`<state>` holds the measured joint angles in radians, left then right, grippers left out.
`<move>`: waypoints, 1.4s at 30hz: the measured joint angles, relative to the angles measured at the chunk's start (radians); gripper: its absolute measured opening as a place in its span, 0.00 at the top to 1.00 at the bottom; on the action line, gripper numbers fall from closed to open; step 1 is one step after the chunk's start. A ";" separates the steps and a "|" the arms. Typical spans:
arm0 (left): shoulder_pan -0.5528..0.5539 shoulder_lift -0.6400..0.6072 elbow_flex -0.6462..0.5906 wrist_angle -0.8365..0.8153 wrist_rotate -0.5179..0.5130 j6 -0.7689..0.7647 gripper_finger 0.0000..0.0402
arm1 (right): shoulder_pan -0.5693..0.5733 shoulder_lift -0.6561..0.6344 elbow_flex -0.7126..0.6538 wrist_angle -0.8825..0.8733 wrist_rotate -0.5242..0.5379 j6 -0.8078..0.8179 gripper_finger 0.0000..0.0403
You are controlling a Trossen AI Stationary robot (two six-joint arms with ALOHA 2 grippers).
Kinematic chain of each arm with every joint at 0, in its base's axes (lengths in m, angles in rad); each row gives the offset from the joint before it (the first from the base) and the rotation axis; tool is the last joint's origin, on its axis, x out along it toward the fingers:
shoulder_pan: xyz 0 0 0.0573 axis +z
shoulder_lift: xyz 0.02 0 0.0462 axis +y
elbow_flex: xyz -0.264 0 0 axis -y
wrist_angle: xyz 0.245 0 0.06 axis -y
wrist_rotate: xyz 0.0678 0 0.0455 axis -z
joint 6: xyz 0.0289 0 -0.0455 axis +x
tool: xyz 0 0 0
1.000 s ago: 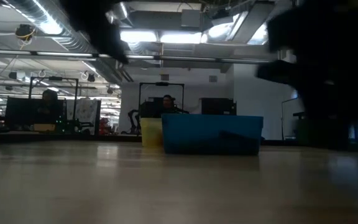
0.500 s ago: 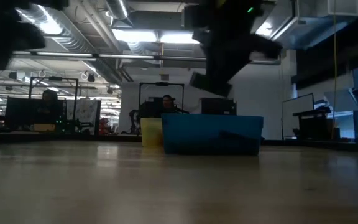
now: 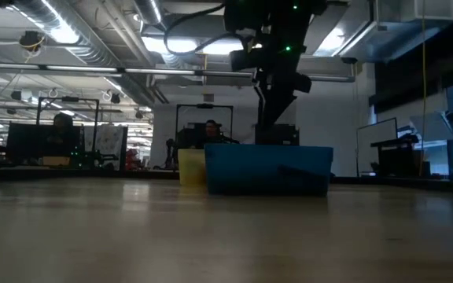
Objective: Sort blocks by size
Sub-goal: Put the blue rectangular block into the blue bin
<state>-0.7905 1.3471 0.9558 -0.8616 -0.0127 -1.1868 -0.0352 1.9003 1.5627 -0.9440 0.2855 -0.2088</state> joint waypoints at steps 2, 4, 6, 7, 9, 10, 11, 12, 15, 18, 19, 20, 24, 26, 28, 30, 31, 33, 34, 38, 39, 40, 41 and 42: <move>-0.020 0.034 0.000 0.000 -0.001 -0.017 0.61 | -0.010 0.000 0.000 0.000 -0.010 0.001 0.74; -0.034 0.071 0.000 -0.001 -0.001 -0.019 0.61 | -0.014 0.000 0.000 0.000 -0.010 0.001 0.74; -0.043 0.107 0.000 -0.002 -0.001 -0.018 0.61 | -0.014 0.000 0.000 0.000 -0.009 0.001 0.74; -0.045 0.123 0.000 -0.003 -0.001 -0.018 0.61 | -0.012 0.000 0.000 0.000 -0.010 0.001 0.74; -0.047 0.154 0.000 -0.013 -0.001 -0.017 0.61 | -0.011 0.000 0.000 0.003 -0.010 0.001 0.74; -0.047 0.167 0.000 -0.023 -0.001 -0.012 0.61 | -0.010 0.000 0.000 0.004 -0.011 0.001 0.74; -0.047 0.179 0.000 -0.032 -0.001 -0.008 0.61 | -0.010 0.000 0.000 0.003 -0.018 0.001 0.74; -0.047 0.191 0.000 -0.038 -0.002 0.000 0.61 | -0.010 0.000 0.000 0.003 -0.024 0.002 0.74; -0.047 0.223 0.000 -0.058 -0.003 0.008 0.61 | -0.010 0.000 0.000 0.003 -0.043 0.003 0.74; -0.047 0.253 0.000 -0.049 -0.006 0.009 0.61 | -0.010 0.000 0.000 0.003 -0.044 0.003 0.74; -0.047 0.262 0.000 -0.044 -0.006 0.008 0.61 | -0.010 0.000 0.000 0.003 -0.044 0.003 0.74; -0.047 0.269 0.000 -0.034 -0.006 0.009 0.61 | -0.010 0.000 0.000 0.002 -0.044 0.003 0.74; -0.047 0.302 0.000 -0.030 -0.006 0.009 0.61 | -0.010 0.000 0.000 0.000 -0.044 0.003 0.74; -0.047 0.318 0.000 -0.030 -0.006 0.008 0.61 | -0.010 0.000 0.000 0.000 -0.044 0.002 0.74; -0.047 0.332 0.000 -0.022 -0.006 0.008 0.61 | -0.010 0.000 0.000 0.000 -0.044 0.003 0.74; -0.047 0.341 0.000 -0.009 -0.006 0.009 0.61 | -0.010 0.000 0.000 -0.001 -0.044 0.003 0.74; -0.047 0.345 0.000 -0.008 -0.007 0.008 0.61 | -0.010 0.000 0.000 -0.001 -0.044 0.003 0.74; -0.047 0.350 0.000 -0.011 -0.009 0.009 0.61 | -0.010 0.000 0.000 -0.001 -0.044 0.003 0.74; -0.047 0.352 0.000 -0.010 -0.009 0.012 0.61 | -0.010 0.000 0.000 -0.001 -0.044 0.003 0.74; -0.047 0.353 0.000 -0.008 -0.010 0.029 0.65 | -0.003 -0.001 0.000 -0.033 -0.053 -0.001 0.74; -0.047 0.353 0.000 -0.008 -0.010 0.035 0.68 | -0.003 0.000 0.004 -0.062 -0.051 -0.006 0.74; -0.047 0.353 0.000 -0.007 -0.010 0.035 0.70 | 0.000 0.000 0.012 -0.100 -0.047 -0.007 0.74; -0.047 0.353 0.000 -0.004 -0.010 0.035 0.72 | 0.004 -0.001 0.024 -0.140 -0.045 -0.005 0.74; -0.047 0.353 0.000 0.000 -0.010 0.038 0.74 | 0.006 -0.001 0.035 -0.175 -0.045 -0.001 0.74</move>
<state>-0.8371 1.6997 0.9554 -0.8617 -0.0231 -1.1490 -0.0295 1.8991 1.5979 -1.1192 0.2405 -0.2101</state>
